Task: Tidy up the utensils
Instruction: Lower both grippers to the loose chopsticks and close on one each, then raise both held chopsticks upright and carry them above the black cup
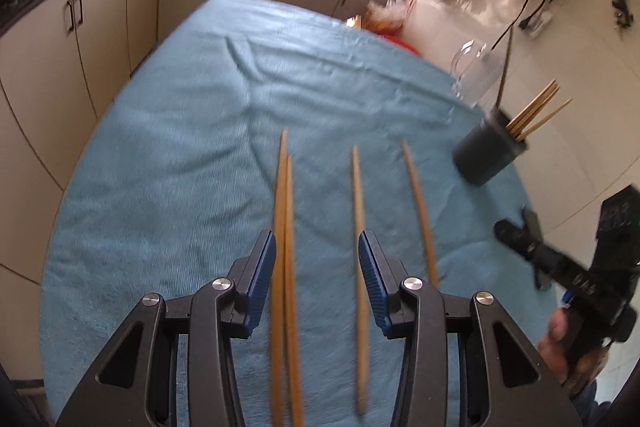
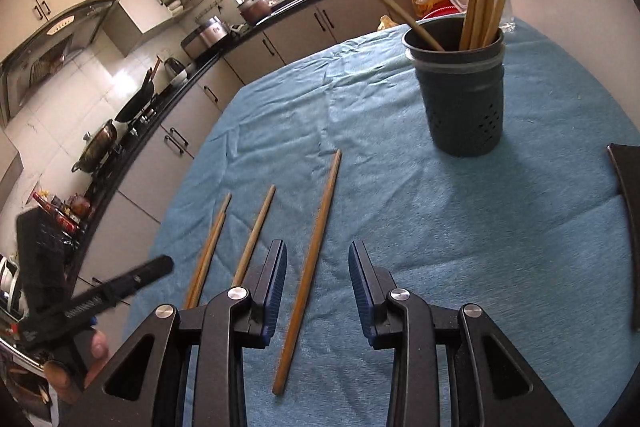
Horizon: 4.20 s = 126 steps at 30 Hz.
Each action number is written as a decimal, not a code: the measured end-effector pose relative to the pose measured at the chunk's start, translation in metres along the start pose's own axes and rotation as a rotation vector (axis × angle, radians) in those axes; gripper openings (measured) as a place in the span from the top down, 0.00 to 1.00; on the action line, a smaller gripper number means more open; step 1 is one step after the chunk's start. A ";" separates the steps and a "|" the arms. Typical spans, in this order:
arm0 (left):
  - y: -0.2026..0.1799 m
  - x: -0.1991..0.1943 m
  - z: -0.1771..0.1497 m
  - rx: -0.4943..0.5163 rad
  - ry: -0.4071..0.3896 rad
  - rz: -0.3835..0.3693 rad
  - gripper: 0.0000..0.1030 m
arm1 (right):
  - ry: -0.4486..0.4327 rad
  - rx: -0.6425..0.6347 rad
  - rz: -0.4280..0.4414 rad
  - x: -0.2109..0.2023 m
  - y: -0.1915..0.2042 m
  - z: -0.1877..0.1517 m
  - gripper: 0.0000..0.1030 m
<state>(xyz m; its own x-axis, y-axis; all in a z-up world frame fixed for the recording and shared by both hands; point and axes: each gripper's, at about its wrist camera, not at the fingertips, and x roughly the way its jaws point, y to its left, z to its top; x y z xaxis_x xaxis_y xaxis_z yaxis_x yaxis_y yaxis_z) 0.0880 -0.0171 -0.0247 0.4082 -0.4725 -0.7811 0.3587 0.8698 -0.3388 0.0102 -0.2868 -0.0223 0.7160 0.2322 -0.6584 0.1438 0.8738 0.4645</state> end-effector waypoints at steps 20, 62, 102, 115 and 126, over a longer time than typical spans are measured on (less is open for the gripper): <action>0.003 0.041 0.010 0.074 0.077 0.126 0.85 | 0.012 -0.018 -0.008 0.003 0.005 -0.003 0.66; 0.029 0.058 0.052 0.029 0.114 0.180 0.93 | 0.086 -0.021 -0.053 0.028 0.013 0.018 0.66; -0.020 -0.064 0.045 0.037 -0.187 0.007 0.94 | -0.101 -0.146 0.014 -0.018 0.061 0.036 0.93; -0.033 -0.072 0.044 0.048 -0.208 -0.008 0.94 | -0.226 -0.090 0.048 -0.062 0.047 0.037 0.93; -0.042 -0.077 0.050 0.061 -0.229 -0.016 0.94 | -0.271 -0.037 0.037 -0.080 0.032 0.044 0.93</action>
<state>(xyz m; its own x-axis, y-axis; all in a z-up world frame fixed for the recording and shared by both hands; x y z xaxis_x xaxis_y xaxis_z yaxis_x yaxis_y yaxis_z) 0.0834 -0.0241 0.0752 0.5793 -0.5122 -0.6341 0.4138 0.8550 -0.3126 -0.0123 -0.2966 0.0710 0.8778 0.1459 -0.4562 0.0922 0.8832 0.4599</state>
